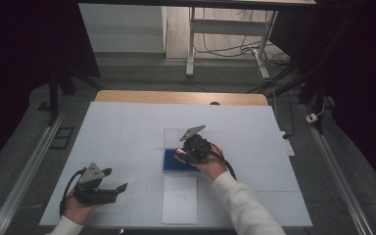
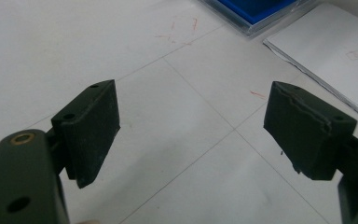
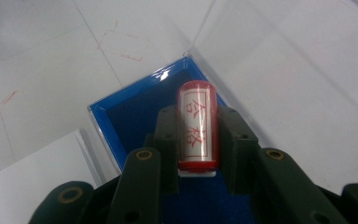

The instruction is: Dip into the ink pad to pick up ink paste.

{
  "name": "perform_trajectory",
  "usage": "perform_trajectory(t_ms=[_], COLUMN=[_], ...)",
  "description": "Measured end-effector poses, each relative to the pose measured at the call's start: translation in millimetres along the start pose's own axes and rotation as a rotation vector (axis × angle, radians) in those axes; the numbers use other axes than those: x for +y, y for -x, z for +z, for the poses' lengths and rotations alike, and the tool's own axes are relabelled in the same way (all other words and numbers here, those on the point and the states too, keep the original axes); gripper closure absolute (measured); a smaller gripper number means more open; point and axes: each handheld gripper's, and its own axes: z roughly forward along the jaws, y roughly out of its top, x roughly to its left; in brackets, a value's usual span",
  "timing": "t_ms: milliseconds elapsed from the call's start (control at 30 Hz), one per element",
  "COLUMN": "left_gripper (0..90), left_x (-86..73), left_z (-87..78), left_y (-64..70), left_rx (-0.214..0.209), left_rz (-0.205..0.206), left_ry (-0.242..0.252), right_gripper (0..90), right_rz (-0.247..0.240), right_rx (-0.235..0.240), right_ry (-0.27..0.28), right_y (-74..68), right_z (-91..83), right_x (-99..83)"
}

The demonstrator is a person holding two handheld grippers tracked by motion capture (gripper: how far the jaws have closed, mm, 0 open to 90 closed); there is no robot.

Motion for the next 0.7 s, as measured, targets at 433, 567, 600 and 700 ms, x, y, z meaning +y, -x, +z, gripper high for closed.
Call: perform_trajectory(t_ms=[433,567,600,700], left_gripper=[18.2,18.2,18.2,18.2], left_x=[0.3,0.2,0.1,0.0], left_z=[0.0,0.1,0.4,1.6], left_y=[-0.4,-1.9,-2.2,-2.7], left_rx=[0.001,0.003,0.003,0.002], left_rz=[-0.002,-0.001,-0.003,-0.004], left_ry=[0.001,0.001,0.001,-0.003], right_gripper=[70.4,70.3,70.3,70.3], right_rz=[-0.018,-0.045,-0.036,-0.013], right_rx=[0.005,-0.003,-0.003,-0.001], right_ry=[0.015,0.040,0.060,0.117], right_y=[1.2,0.5,1.0,2.6], right_z=[-3.5,-8.2,-11.5,-20.8], right_x=[0.2,0.0,-0.2,0.1])
